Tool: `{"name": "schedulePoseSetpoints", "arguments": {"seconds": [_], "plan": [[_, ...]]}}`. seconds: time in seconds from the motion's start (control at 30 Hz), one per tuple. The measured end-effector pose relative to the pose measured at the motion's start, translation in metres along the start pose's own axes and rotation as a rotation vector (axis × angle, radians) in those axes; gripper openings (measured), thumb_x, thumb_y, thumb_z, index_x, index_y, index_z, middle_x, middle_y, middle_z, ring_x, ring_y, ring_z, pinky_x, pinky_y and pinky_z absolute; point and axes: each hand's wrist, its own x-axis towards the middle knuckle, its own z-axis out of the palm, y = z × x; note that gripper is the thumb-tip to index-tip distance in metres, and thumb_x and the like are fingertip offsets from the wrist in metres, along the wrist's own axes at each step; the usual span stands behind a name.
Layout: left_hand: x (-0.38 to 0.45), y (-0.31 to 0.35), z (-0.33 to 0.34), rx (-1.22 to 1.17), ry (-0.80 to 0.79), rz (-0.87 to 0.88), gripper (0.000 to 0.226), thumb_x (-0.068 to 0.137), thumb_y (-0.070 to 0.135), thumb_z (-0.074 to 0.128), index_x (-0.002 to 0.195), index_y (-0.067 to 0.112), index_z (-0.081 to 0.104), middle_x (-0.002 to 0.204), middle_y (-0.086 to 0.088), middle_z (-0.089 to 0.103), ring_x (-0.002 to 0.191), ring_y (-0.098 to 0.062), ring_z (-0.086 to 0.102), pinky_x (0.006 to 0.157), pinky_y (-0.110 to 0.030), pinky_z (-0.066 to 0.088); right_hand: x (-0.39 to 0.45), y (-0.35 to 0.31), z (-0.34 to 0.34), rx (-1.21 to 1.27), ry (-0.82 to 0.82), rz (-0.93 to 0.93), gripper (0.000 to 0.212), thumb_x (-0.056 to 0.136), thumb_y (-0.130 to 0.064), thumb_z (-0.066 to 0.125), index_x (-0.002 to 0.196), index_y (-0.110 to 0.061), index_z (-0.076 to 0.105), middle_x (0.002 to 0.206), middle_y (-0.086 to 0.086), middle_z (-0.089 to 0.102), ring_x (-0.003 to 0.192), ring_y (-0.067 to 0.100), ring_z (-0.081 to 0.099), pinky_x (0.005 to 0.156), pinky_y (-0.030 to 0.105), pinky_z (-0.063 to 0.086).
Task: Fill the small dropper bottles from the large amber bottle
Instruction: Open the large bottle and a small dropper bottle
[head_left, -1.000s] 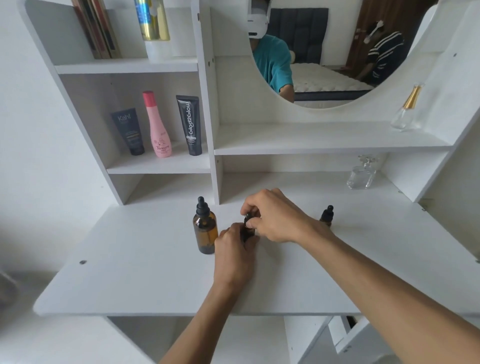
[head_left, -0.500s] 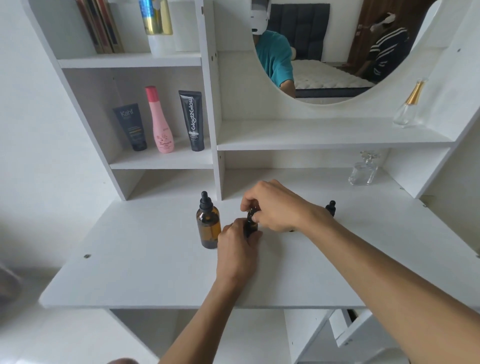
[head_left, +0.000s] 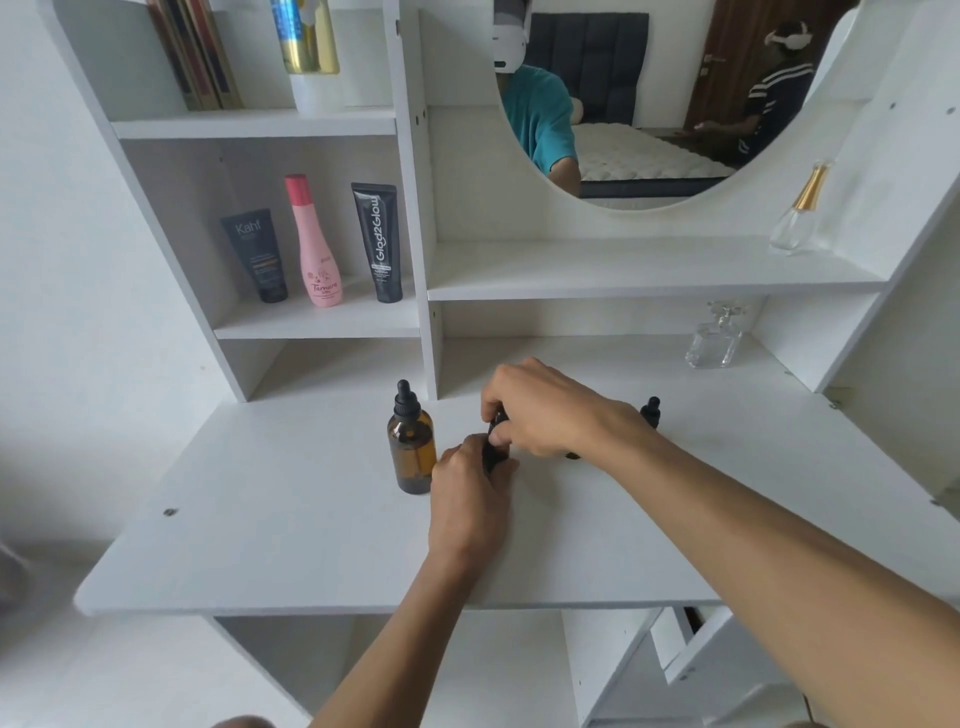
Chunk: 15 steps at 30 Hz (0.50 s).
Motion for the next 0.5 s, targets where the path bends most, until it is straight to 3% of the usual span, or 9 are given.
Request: {"name": "schedulePoseSetpoints", "arguments": {"seconds": [0.17,0.33,0.43,0.5], "plan": [[-0.001,0.003,-0.001,0.004,0.002,0.009,0.015,0.091,0.014,0.067,0.105,0.01,0.068,0.09,-0.006,0.072,0.086,-0.027,0.061,0.076,-0.04,0.051,-0.012,-0.001,-0.022,0.058,0.086,-0.036,0.022,0.09,-0.009,0.064,0.109,-0.016,0.071,0.102,0.002,0.069,0.092,0.019,0.063,0.084,0.04,0.057],[-0.004,0.005,-0.003,0.018,0.006,0.022,0.008,0.091,0.014,0.066,0.097,0.009,0.064,0.085,-0.006,0.068,0.082,-0.028,0.057,0.071,-0.037,0.046,-0.039,0.012,-0.028,0.127,0.27,0.058,0.014,0.09,-0.015,0.063,0.099,-0.019,0.073,0.09,0.001,0.07,0.086,0.023,0.067,0.074,0.036,0.059],[-0.004,0.005,-0.002,0.041,0.013,0.029,0.008,0.092,0.016,0.065,0.098,0.01,0.063,0.085,-0.005,0.068,0.081,-0.026,0.055,0.068,-0.033,0.04,-0.055,0.022,-0.006,0.09,0.295,0.129,0.011,0.091,-0.016,0.065,0.099,-0.017,0.072,0.094,0.003,0.071,0.09,0.025,0.067,0.074,0.03,0.053],[-0.004,0.004,-0.001,0.044,0.007,0.025,0.011,0.093,0.018,0.064,0.101,0.011,0.063,0.086,-0.004,0.068,0.083,-0.026,0.058,0.07,-0.034,0.044,-0.06,0.029,0.014,0.081,0.302,0.166,0.012,0.091,-0.017,0.064,0.101,-0.017,0.071,0.098,0.003,0.072,0.095,0.026,0.066,0.081,0.034,0.054]]}}
